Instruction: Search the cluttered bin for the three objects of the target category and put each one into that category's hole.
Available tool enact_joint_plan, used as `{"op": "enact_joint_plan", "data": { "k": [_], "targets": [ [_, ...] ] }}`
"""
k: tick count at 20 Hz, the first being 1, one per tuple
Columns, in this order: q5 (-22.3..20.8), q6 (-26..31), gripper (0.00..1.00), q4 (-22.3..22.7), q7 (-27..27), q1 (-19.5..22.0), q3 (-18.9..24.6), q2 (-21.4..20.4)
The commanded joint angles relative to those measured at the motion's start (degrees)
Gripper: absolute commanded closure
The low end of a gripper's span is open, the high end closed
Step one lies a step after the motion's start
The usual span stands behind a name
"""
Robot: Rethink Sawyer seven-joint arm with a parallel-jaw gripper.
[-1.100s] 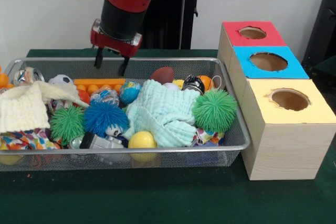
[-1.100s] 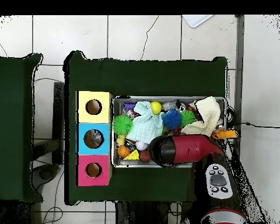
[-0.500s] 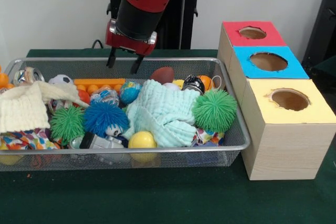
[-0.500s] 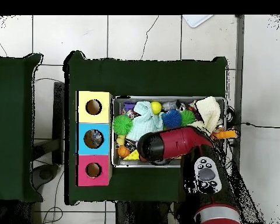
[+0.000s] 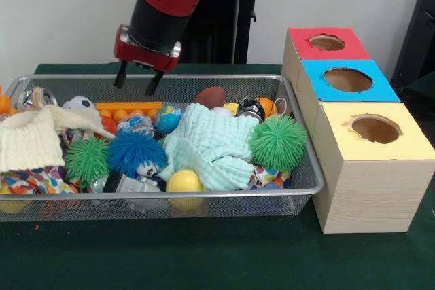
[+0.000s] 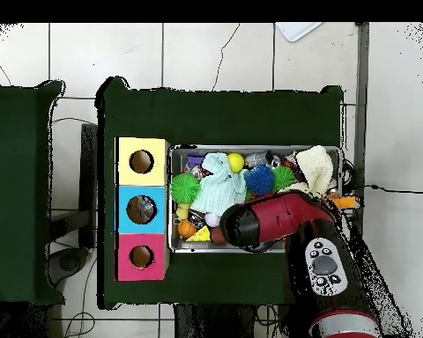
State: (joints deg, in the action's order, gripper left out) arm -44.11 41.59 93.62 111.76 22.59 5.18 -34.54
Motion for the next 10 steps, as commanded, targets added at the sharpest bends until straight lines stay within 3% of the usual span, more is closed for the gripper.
{"op": "enact_joint_plan", "data": {
  "k": [1,5,8,10],
  "targets": [
    [-5.1,0.0,0.0,-3.1,-19.5,3.9,5.9,1.0],
    [-6.8,-0.1,0.0,-3.7,-17.8,4.8,6.7,2.1],
    [-5.9,-2.4,0.0,-4.2,-12.7,4.6,8.2,5.4],
    [-5.6,-0.1,0.0,-6.6,-11.5,3.2,8.2,7.1]
  ]
}}
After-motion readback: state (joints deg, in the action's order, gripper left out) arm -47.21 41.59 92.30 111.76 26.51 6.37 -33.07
